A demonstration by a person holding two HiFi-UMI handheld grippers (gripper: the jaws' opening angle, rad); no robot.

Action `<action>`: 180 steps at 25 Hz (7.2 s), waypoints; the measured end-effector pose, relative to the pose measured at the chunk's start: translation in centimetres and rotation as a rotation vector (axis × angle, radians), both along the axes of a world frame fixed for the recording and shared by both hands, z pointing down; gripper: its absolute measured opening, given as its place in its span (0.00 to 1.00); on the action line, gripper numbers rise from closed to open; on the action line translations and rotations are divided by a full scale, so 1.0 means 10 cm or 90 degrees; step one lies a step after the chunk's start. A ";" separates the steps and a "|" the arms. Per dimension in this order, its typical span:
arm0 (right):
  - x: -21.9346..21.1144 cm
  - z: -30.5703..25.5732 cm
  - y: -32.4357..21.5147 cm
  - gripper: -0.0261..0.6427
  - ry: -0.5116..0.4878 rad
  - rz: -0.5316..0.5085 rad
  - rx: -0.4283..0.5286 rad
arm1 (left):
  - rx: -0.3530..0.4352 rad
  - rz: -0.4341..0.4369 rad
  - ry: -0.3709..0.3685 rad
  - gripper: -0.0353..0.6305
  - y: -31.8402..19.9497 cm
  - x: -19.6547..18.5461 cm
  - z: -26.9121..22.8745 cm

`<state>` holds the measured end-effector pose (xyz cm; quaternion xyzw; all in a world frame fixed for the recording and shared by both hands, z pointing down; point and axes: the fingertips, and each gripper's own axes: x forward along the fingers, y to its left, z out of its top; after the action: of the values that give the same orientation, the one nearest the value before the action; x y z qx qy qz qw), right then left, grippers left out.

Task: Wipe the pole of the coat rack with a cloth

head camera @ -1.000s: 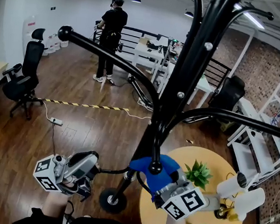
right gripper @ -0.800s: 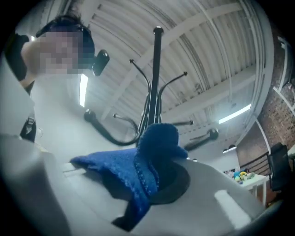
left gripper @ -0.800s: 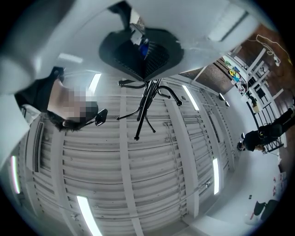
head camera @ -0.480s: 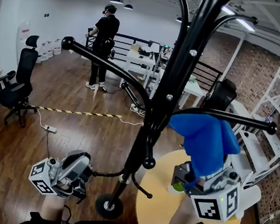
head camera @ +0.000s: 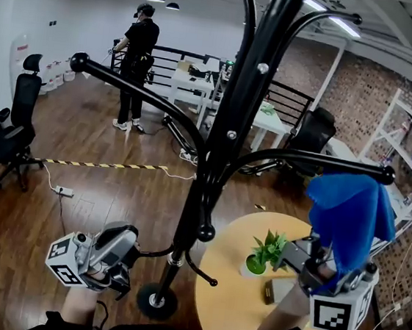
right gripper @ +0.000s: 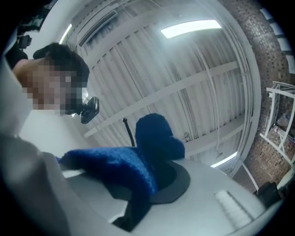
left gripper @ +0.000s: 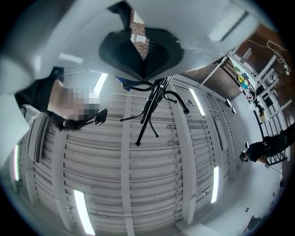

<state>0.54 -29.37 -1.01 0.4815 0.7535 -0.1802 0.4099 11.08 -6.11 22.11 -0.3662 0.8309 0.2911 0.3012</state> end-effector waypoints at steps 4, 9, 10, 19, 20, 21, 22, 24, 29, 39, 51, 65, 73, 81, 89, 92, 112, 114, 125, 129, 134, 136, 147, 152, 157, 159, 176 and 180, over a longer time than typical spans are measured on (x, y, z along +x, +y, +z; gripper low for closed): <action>-0.06 0.15 0.31 0.07 0.005 -0.019 0.040 | -0.003 -0.021 0.005 0.05 0.04 0.07 0.02; -0.23 0.69 1.12 0.07 0.043 -0.059 0.174 | -0.005 -0.040 0.012 0.05 0.12 0.19 0.03; -0.26 0.82 1.25 0.07 0.052 -0.062 0.200 | -0.004 -0.042 0.014 0.05 0.12 0.20 0.03; -0.33 2.34 1.49 0.07 0.168 -0.073 0.415 | -0.008 -0.007 0.030 0.05 0.00 0.07 0.06; -0.33 2.61 1.50 0.07 0.188 -0.073 0.459 | -0.009 0.001 0.032 0.05 -0.03 0.04 0.07; -0.33 2.89 1.51 0.07 0.206 -0.073 0.508 | -0.009 0.009 0.034 0.05 -0.05 0.02 0.08; -0.33 3.17 1.52 0.07 0.222 -0.070 0.562 | -0.009 0.017 0.035 0.05 -0.08 -0.01 0.09; -0.30 3.68 1.54 0.07 0.236 -0.053 0.678 | -0.007 0.033 0.037 0.05 -0.11 -0.06 0.10; -0.20 4.40 1.34 0.07 0.279 -0.039 0.869 | -0.001 0.073 0.040 0.05 -0.22 -0.22 0.11; -0.15 4.20 1.15 0.07 0.305 -0.091 0.800 | 0.008 0.085 0.047 0.05 -0.25 -0.26 0.18; -0.35 2.53 1.48 0.07 0.256 -0.096 0.455 | 0.001 -0.002 0.030 0.05 0.14 0.16 0.12; -0.05 0.06 0.17 0.07 0.049 0.044 0.040 | -0.012 -0.002 -0.004 0.05 0.18 0.20 -0.04; 0.06 0.03 0.06 0.07 0.009 0.083 0.046 | -0.011 -0.005 -0.023 0.05 0.04 0.19 -0.08; 0.11 1.06 1.20 0.07 -0.128 0.183 0.298 | -0.008 -0.098 0.042 0.05 0.04 0.28 0.16; 0.10 1.65 1.67 0.07 -0.086 0.178 0.341 | -0.005 -0.126 0.081 0.05 0.29 0.46 0.33; 0.10 1.69 1.76 0.07 -0.078 0.233 0.346 | -0.006 -0.061 0.088 0.05 0.48 0.31 0.44; -0.03 3.14 1.85 0.07 0.270 0.352 0.377 | -0.028 0.271 0.090 0.05 0.93 -0.05 0.33; -0.05 3.65 1.86 0.07 0.341 0.326 0.402 | -0.037 0.274 0.087 0.05 0.88 -0.05 0.30; -0.10 5.03 1.81 0.07 0.540 0.233 0.442 | -0.067 0.259 0.085 0.05 0.73 0.02 0.24; -0.12 4.77 1.78 0.07 0.562 0.192 0.395 | -0.068 0.251 0.082 0.05 0.70 0.06 0.25; -0.20 4.01 1.69 0.08 0.522 0.168 0.333 | -0.069 0.234 0.078 0.05 0.70 0.12 0.25; -0.17 3.61 1.70 0.07 0.476 0.165 0.293 | -0.066 0.226 0.077 0.05 0.75 0.15 0.22; -0.10 1.46 1.69 0.07 0.219 0.179 0.184 | -0.064 0.176 0.053 0.05 0.86 0.33 0.11; -0.02 1.47 1.74 0.07 0.186 0.206 0.177 | -0.062 0.175 0.054 0.05 0.92 0.35 0.12; -0.05 1.83 1.75 0.07 0.207 0.211 0.206 | -0.062 0.184 0.061 0.05 0.86 0.28 0.14; -0.07 2.14 1.75 0.07 0.236 0.211 0.223 | -0.064 0.192 0.068 0.05 0.83 0.25 0.15; -0.13 5.07 1.70 0.07 0.612 0.143 0.329 | -0.095 0.227 0.088 0.05 0.66 0.15 0.20; -0.16 4.89 1.71 0.07 0.596 0.146 0.328 | -0.093 0.225 0.087 0.05 0.67 0.13 0.23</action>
<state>-1.02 -12.23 47.87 0.3491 0.9229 -0.1390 -0.0837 12.34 0.58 24.42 -0.5066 0.7912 0.3027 0.1606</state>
